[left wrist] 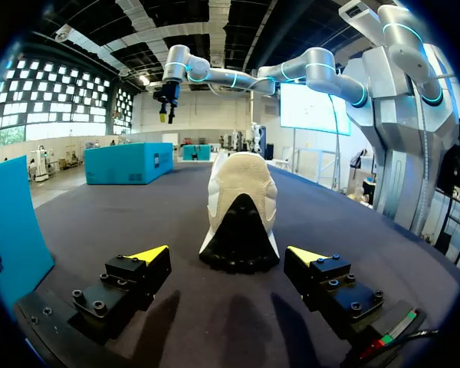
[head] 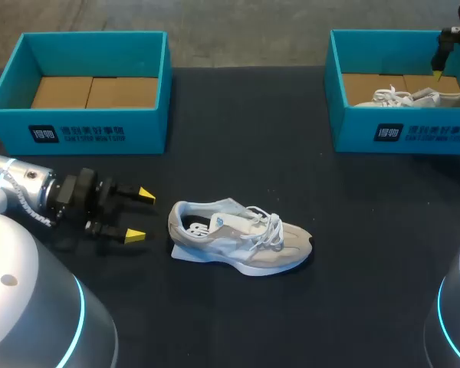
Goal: Take the shoe out of the shoebox, open the shoe tongue, remove and reinsert the insole, then place the shoe into the shoebox
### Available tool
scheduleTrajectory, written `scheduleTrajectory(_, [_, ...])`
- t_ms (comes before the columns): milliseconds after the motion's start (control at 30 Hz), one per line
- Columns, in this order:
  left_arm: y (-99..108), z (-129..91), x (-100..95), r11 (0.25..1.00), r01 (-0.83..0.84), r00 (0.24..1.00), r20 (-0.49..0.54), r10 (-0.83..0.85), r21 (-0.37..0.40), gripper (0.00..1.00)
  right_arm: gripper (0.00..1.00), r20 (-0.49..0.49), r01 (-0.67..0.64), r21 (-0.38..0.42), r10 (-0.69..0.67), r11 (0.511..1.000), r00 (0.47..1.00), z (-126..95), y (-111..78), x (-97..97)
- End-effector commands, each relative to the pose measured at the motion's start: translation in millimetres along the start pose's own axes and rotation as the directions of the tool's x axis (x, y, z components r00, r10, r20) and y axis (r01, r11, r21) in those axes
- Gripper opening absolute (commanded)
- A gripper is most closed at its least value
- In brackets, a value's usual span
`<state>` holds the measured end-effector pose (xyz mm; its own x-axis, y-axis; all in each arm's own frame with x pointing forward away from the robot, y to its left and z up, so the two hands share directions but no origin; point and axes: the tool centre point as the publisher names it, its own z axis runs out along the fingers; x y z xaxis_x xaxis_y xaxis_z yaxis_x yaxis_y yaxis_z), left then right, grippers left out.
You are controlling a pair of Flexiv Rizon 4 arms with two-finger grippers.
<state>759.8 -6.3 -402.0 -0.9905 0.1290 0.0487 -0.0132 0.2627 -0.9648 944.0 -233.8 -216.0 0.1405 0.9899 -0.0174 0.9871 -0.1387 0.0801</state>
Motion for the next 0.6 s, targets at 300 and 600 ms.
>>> scheduleTrajectory(300, [3.8, 23.5, 2.5, 1.000, -0.018, 1.000, -0.018, 0.018, 0.000, 1.00, 1.00, 0.001, 0.000, 0.000, 0.000, 1.000, 1.000, -0.2, -0.2, -0.2])
scheduleTrajectory(600, [0.8, 38.8, 6.1, 1.000, -0.014, 1.000, -0.017, 0.015, 0.016, 1.00, 1.00, 0.001, 0.000, 0.000, 0.000, 1.000, 1.000, -0.2, -0.2, -0.2])
